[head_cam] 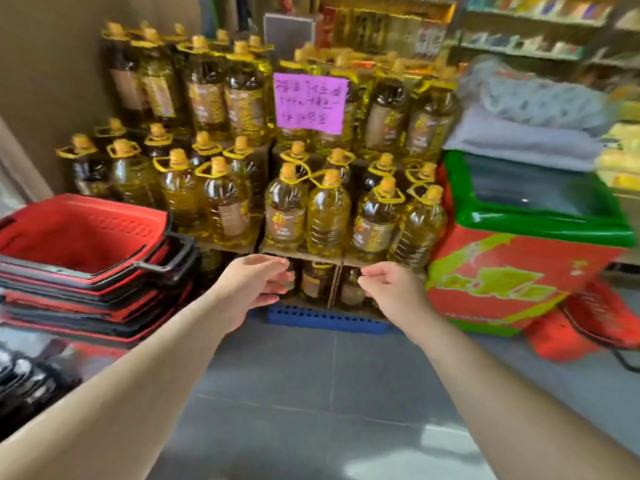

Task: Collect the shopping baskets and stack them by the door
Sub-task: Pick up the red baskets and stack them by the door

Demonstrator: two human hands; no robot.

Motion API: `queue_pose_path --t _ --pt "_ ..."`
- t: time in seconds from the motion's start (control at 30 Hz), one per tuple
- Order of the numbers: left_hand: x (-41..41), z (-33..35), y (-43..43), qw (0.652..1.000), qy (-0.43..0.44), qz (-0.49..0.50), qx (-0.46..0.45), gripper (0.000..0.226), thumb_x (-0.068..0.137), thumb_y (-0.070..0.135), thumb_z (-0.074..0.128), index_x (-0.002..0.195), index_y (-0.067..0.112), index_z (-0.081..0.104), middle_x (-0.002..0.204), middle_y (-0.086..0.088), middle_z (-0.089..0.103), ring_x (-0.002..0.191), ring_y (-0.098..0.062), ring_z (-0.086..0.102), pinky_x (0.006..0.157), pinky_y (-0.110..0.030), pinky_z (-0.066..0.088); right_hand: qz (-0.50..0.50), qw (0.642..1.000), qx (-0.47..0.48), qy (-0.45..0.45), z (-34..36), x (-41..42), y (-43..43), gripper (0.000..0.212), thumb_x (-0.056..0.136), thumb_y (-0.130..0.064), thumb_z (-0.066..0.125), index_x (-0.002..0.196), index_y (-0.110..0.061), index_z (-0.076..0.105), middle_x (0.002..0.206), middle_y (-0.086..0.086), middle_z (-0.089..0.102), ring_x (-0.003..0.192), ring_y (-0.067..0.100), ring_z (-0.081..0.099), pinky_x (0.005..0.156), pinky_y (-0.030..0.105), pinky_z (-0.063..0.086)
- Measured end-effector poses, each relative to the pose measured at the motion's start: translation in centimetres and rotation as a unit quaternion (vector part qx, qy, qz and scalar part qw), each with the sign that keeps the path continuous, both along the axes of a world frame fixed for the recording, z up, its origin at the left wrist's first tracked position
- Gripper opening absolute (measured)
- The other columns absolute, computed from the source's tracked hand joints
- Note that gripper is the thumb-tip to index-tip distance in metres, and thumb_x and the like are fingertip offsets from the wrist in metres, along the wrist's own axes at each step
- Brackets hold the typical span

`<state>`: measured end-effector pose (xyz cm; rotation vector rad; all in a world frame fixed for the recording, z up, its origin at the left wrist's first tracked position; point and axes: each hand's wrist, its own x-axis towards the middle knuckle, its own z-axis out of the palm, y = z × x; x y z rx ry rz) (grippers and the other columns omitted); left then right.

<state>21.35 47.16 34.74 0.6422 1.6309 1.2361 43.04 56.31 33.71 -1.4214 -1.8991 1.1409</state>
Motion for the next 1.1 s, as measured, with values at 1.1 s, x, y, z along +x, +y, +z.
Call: queue_pose_path --t 1.1 --pt "60.5 -3.2 49.7 0.836 0.062 -0.544 -0.031 0.003 0.092 0.016 0.06 0.094 0.014 0.061 0.086 -0.006 0.069 0.065 -0.017 0.057 0.062 -0.027 0.045 -0.59 0.802 -0.06 0.07 -6.0 56.6 23.9 0.02 0.083 -0.011 0.064 0.103 -0.009 0.069 0.097 0.011 0.07 0.086 0.024 0.065 0.066 0.024 0.045"
